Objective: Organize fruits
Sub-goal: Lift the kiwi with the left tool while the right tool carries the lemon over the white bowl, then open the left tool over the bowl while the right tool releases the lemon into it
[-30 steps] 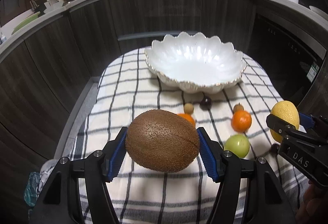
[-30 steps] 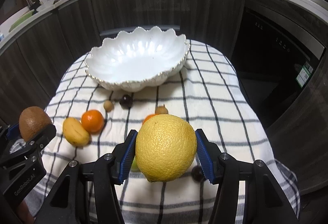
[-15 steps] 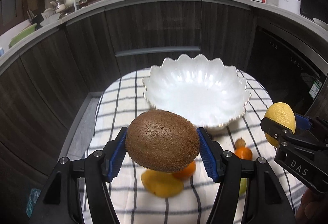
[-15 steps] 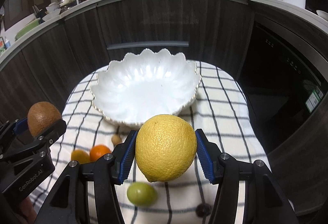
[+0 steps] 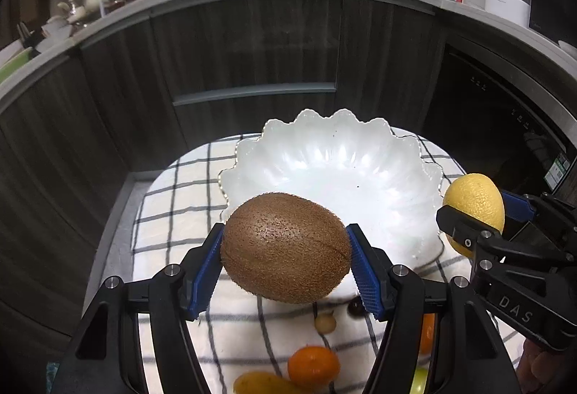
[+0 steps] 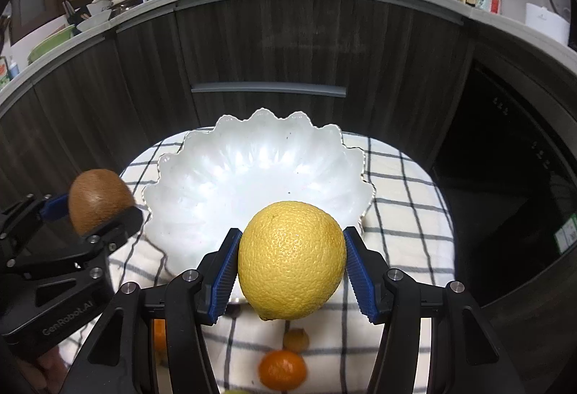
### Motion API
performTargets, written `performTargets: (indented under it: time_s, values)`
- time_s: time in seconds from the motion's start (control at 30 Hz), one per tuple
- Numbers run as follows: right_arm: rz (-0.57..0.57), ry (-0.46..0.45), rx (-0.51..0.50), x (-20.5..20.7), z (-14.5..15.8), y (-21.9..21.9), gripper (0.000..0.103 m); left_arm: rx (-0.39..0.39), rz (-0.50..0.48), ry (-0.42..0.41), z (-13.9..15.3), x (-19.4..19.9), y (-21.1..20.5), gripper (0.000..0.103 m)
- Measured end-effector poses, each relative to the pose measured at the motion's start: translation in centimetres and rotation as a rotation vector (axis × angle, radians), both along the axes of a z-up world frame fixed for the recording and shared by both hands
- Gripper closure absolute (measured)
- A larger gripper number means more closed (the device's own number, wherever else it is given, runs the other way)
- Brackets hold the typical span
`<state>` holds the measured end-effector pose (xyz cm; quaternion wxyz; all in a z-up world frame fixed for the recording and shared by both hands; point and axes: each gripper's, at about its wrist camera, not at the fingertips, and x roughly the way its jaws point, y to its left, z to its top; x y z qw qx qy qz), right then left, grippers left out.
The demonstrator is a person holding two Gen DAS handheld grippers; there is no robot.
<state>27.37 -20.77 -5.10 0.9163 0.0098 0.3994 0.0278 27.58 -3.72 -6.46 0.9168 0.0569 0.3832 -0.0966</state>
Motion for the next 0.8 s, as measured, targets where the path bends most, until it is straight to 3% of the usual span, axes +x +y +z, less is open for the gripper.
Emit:
performTargets:
  time_s: [0.33, 0.8]
  values:
    - [0.000, 0.086, 0.019, 3.8, -2.5, -0.5, 0.046, 0.011, -0.049, 0.052, -2.2, 3.6, -1.1, 0.038]
    - [-0.010, 0.139, 0.008, 5.1, -3.9, -0.7, 0.046, 0.026, -0.039, 0.164, -4.6, 5.3, -1.1, 0.038]
